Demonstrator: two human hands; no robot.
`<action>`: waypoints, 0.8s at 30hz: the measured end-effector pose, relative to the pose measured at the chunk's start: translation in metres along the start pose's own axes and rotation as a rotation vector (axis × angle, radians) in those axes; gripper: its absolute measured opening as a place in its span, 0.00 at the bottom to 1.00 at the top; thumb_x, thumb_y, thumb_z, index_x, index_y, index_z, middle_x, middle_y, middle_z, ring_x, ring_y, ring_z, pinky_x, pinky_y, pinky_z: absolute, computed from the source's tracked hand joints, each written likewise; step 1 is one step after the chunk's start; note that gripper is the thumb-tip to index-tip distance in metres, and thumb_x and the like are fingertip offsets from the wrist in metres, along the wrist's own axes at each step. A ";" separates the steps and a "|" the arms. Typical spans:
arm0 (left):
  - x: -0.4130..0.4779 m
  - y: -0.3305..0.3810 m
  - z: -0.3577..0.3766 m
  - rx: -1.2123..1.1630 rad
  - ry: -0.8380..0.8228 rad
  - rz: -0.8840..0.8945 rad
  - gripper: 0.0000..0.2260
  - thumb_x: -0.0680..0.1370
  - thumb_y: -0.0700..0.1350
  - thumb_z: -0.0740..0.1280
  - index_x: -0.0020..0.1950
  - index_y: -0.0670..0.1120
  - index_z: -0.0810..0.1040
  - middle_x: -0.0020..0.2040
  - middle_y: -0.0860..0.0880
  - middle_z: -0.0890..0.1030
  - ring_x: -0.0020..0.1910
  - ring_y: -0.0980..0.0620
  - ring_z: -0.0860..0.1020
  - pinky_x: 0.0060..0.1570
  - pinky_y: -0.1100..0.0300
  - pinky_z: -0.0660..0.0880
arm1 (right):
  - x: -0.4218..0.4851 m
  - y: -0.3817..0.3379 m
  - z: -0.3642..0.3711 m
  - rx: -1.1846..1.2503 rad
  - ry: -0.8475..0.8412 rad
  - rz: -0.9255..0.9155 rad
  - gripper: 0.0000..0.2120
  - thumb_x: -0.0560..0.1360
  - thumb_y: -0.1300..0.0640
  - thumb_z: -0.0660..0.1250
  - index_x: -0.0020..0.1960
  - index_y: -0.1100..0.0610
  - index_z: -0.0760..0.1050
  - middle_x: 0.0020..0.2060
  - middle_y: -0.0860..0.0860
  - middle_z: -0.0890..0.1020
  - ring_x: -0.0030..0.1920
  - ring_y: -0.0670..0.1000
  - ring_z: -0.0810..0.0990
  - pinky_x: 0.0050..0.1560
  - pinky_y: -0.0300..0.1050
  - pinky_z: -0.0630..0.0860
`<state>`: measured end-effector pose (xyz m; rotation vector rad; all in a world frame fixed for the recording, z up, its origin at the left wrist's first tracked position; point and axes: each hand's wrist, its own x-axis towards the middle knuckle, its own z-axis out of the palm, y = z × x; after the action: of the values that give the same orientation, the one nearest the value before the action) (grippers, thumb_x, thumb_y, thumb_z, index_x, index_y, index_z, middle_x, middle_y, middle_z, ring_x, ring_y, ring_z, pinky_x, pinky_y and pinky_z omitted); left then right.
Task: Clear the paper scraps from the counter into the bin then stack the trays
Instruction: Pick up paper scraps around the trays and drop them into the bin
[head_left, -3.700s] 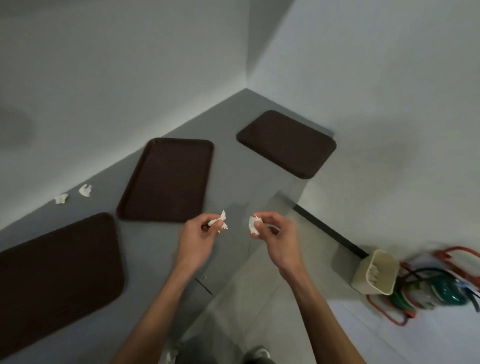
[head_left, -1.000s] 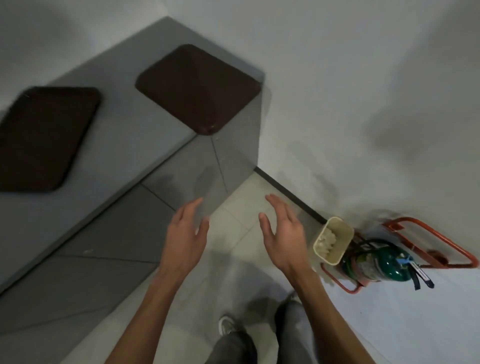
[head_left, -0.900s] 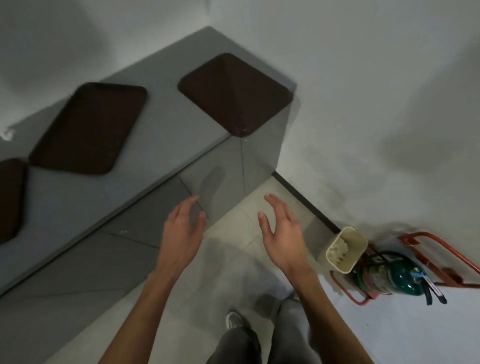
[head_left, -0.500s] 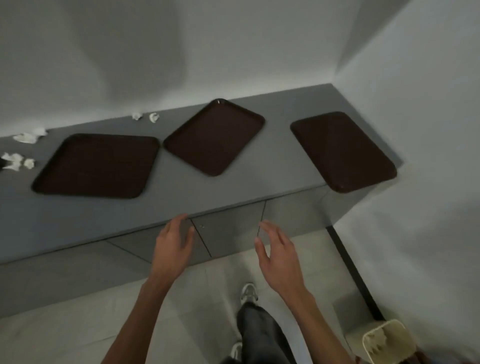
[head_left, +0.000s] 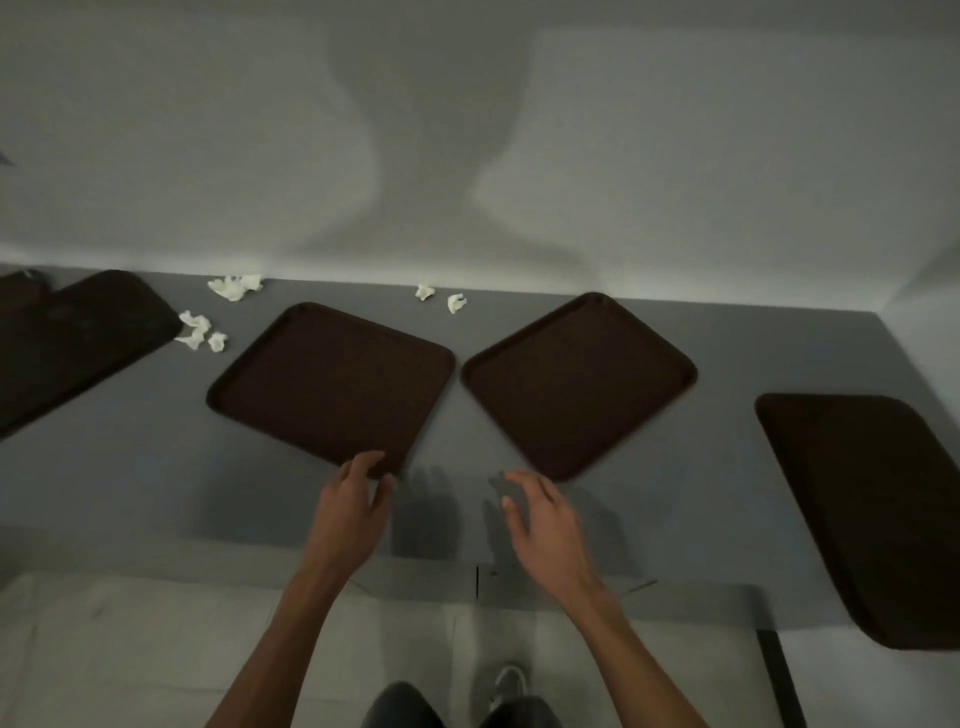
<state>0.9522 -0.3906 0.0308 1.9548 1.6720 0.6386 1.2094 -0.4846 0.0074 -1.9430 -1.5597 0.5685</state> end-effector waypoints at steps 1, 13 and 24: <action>0.012 -0.003 0.000 -0.004 0.003 -0.001 0.15 0.81 0.45 0.70 0.66 0.46 0.78 0.60 0.43 0.82 0.54 0.42 0.82 0.55 0.51 0.78 | 0.018 -0.004 0.005 -0.005 -0.007 -0.011 0.14 0.83 0.51 0.65 0.69 0.46 0.74 0.66 0.47 0.80 0.63 0.52 0.80 0.67 0.45 0.75; 0.172 -0.064 -0.013 0.038 -0.208 0.064 0.15 0.82 0.48 0.66 0.68 0.50 0.75 0.62 0.46 0.80 0.60 0.43 0.79 0.60 0.44 0.77 | 0.269 -0.074 0.066 -0.178 -0.071 0.089 0.20 0.83 0.50 0.64 0.74 0.50 0.69 0.67 0.56 0.79 0.65 0.61 0.79 0.62 0.57 0.78; 0.259 -0.131 -0.064 0.172 -0.326 0.232 0.17 0.82 0.49 0.65 0.71 0.51 0.73 0.62 0.48 0.80 0.61 0.46 0.78 0.62 0.50 0.76 | 0.438 -0.064 0.136 -0.404 -0.128 0.244 0.26 0.86 0.61 0.57 0.83 0.54 0.61 0.82 0.58 0.59 0.79 0.63 0.64 0.79 0.57 0.63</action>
<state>0.8480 -0.1133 0.0069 2.2545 1.3505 0.2407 1.1742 -0.0251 -0.0383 -2.4679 -1.6231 0.5127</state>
